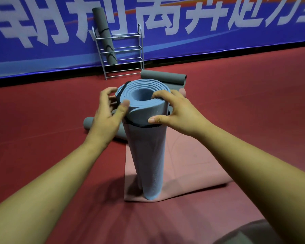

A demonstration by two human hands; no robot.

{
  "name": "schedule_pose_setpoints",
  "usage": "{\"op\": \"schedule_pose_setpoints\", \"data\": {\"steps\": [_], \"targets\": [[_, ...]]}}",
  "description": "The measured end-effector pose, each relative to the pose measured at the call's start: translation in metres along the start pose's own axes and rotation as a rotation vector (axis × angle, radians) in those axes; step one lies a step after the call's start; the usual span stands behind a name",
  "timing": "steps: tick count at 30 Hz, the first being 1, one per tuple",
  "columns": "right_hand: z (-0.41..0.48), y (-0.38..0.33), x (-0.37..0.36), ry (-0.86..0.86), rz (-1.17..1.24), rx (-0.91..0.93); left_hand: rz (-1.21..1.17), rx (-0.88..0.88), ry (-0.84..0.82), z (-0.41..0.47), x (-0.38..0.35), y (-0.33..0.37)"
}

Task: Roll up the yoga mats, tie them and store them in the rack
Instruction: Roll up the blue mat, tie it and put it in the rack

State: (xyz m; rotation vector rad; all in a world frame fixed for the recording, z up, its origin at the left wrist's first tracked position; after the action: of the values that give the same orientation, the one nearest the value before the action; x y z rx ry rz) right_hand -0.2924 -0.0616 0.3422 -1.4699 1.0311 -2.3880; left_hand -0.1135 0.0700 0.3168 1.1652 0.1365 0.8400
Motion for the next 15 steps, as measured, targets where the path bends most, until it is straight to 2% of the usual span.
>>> {"op": "schedule_pose_setpoints", "data": {"steps": [5, 12, 15], "targets": [[-0.001, 0.004, 0.003, 0.002, 0.027, -0.008, 0.114, 0.040, 0.085, 0.008, 0.002, 0.012], [-0.005, 0.002, 0.001, -0.037, 0.045, 0.015, 0.675, 0.076, 0.025, 0.023, 0.016, 0.049], [-0.005, 0.002, -0.001, -0.031, 0.038, 0.015, 0.749, 0.096, 0.031, 0.025, 0.020, 0.055]]}}
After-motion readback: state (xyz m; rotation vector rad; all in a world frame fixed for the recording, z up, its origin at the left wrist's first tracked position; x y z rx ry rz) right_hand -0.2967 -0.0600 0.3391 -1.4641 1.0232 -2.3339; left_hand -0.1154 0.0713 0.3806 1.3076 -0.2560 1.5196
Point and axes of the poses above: each hand's wrist, its own z-axis towards the middle knuckle, its own x-axis out of the back of the hand, y = z × x, the point moved 1 cm from there along z, towards the middle knuckle, and after that the axes turned 5 degrees about -y, right-handed, at the moved point
